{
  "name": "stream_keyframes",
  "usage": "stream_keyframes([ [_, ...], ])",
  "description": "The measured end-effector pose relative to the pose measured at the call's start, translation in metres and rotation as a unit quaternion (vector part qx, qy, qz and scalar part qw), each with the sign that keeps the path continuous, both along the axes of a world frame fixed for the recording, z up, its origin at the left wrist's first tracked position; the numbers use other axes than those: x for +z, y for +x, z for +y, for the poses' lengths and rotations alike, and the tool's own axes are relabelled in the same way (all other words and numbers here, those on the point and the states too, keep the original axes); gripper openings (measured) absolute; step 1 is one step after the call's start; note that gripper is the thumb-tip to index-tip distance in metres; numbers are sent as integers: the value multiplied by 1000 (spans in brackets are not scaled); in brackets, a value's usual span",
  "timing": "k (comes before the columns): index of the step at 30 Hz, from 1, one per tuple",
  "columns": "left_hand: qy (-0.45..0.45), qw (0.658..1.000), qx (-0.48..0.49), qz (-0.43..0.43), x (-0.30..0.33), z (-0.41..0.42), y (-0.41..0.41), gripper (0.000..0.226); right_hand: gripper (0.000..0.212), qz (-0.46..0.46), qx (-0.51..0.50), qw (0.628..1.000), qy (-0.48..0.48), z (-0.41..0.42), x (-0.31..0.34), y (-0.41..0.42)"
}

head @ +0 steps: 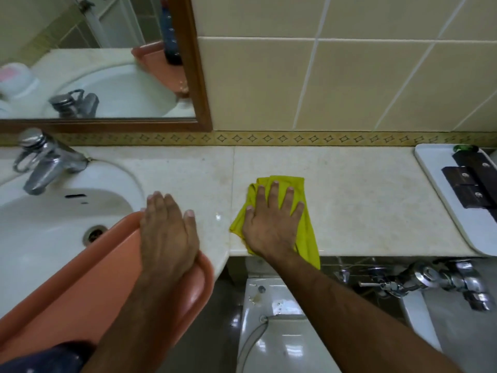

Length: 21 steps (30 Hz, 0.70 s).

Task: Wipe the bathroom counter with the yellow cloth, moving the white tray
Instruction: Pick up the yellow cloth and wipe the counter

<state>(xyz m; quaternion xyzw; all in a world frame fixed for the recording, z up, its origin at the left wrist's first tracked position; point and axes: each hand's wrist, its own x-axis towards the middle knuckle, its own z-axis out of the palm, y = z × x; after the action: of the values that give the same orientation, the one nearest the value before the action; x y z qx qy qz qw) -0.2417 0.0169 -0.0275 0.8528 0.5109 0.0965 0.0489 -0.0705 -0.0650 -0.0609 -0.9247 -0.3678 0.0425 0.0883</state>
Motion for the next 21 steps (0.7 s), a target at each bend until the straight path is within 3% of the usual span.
stream_keyframes([
  [6, 28, 999, 6, -20, -24, -11, -20, 60, 63, -20, 138, 990, 6, 49, 0, -33],
  [13, 28, 999, 14, -10, -26, -9, -19, 62, 57, -47, 365, 930, 10, 20, 1, -38],
  [21, 6, 999, 13, -35, -19, -9, -19, 65, 57, -46, 428, 903, -1, -18, 3, -35],
])
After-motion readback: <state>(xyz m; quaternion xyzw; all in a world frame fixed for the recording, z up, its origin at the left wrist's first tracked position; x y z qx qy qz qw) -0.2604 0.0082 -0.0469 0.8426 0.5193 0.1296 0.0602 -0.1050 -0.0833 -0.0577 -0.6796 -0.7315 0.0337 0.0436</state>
